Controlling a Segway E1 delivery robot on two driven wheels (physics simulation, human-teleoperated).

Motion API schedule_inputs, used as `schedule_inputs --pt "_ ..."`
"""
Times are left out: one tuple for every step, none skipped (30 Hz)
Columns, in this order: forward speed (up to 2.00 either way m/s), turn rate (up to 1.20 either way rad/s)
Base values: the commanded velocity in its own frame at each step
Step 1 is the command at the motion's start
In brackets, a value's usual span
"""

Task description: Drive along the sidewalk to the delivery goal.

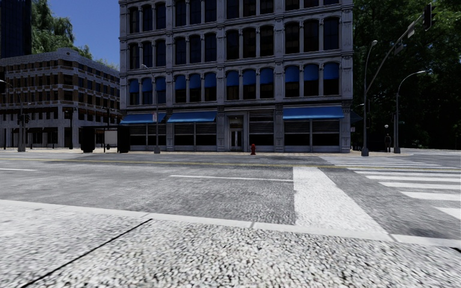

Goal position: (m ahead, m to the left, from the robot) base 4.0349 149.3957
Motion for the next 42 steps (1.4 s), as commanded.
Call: schedule_inputs --pt "0.0 0.0" --pt "0.0 0.0" --pt "0.0 0.0" --pt "0.0 0.0" --pt "0.0 0.0" --pt "0.0 0.0" --pt "0.0 0.0" --pt "0.0 0.0" --pt "0.0 0.0" --pt "0.0 0.0" --pt "0.0 0.0" --pt "0.0 0.0" --pt "0.0 0.0" --pt "0.0 0.0" --pt "0.0 0.0" --pt "0.0 0.0" --pt "0.0 0.0" --pt "0.0 0.0" --pt "0.0 0.0" --pt "0.0 0.0" --pt "0.0 0.0" --pt "0.0 0.0" --pt "0.0 0.0" --pt "0.0 0.0" --pt "0.0 0.0" --pt "0.0 0.0" --pt "0.0 0.0" --pt "0.0 0.0" --pt "0.0 0.0" --pt "0.0 0.0" --pt "0.0 0.35" --pt "0.0 0.85" --pt "0.0 1.2" --pt "0.0 1.2" --pt "0.0 1.2" --pt "0.0 1.2" --pt "0.0 1.2" --pt "0.0 1.2" --pt "0.0 1.2" --pt "0.0 1.2" --pt "0.0 1.2" --pt "0.0 1.2"
